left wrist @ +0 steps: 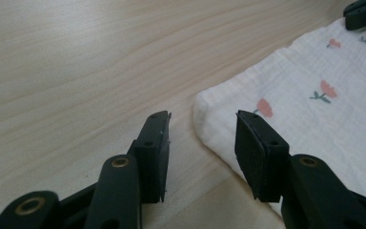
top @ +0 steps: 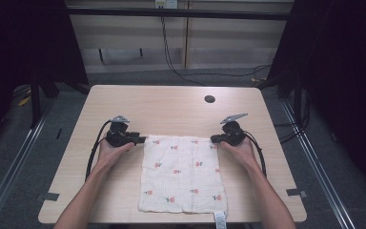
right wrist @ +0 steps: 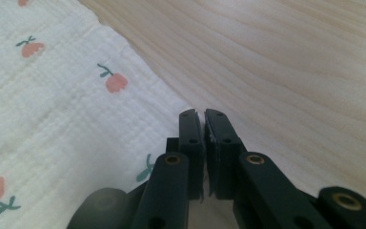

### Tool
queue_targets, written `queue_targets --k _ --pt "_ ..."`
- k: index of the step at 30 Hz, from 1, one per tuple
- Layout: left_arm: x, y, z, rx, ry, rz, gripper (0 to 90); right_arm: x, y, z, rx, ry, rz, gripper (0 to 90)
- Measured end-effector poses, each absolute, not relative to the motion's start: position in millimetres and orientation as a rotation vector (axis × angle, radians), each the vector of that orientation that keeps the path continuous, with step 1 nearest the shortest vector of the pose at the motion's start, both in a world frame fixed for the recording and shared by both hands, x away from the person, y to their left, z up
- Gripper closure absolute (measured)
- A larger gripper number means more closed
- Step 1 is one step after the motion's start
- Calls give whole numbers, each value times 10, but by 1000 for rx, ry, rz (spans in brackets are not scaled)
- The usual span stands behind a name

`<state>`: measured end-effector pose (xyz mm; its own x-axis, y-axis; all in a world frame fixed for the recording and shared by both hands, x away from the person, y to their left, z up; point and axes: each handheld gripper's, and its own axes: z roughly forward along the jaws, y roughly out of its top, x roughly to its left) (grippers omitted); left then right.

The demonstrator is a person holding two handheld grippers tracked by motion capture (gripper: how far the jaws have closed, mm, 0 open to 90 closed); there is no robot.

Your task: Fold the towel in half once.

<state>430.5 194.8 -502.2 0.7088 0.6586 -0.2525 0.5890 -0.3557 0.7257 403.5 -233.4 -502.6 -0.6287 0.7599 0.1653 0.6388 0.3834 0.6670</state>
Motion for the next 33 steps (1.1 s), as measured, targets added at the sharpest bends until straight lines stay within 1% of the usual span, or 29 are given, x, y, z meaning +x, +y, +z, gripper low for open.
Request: queue_targets --k 3,4,5,7,8,10,12,14,15,16,17,19,26,29,33 --pt "4321 1908 -5077 2047 972 134 589 4022 -2349 -5034 1279 2450 1087 856" --pt "4325 1894 -5099 2042 958 97 627 4023 -2346 -5032 1267 2456 1083 856" --pt "4325 1894 -5099 2042 958 97 631 4023 -2346 -5032 1267 2456 1083 856" --pt "4321 1851 -5078 2051 953 139 623 4006 -2324 -5019 1257 2460 1056 856" --pt "4327 1847 -5089 2046 955 111 615 3999 -2322 -5017 1261 2459 1051 856" --pt "4320 1828 -5104 2040 950 121 608 4001 -2326 -5024 1252 2455 1060 856" --pt "4337 1817 -5107 2051 931 108 628 3990 -2333 -5031 1276 2442 1069 856" --pt "4343 1781 -5112 2057 929 133 701 3996 -2326 -5029 1261 2449 1070 857" --pt "4347 1737 -5135 2038 926 100 737 3995 -2317 -5025 1261 2449 1057 857" --pt "4347 1737 -5135 2038 926 100 813 3995 -2317 -5025 1261 2449 1057 857" --pt "4330 1677 -5132 2067 889 109 847 4001 -2313 -5021 1260 2456 1057 857" --pt "4331 1677 -5130 2066 893 104 880 4003 -2315 -5023 1272 2463 1074 864" --pt "4347 1756 -5109 2042 923 87 884 4020 -2341 -5066 1288 2444 1168 867" --pt "4272 1812 -5021 2032 892 60 884 4028 -2357 -5025 1289 2431 1206 867" --pt "4160 1875 -4881 1999 869 84 885 4019 -2404 -5002 1304 2413 1261 866"
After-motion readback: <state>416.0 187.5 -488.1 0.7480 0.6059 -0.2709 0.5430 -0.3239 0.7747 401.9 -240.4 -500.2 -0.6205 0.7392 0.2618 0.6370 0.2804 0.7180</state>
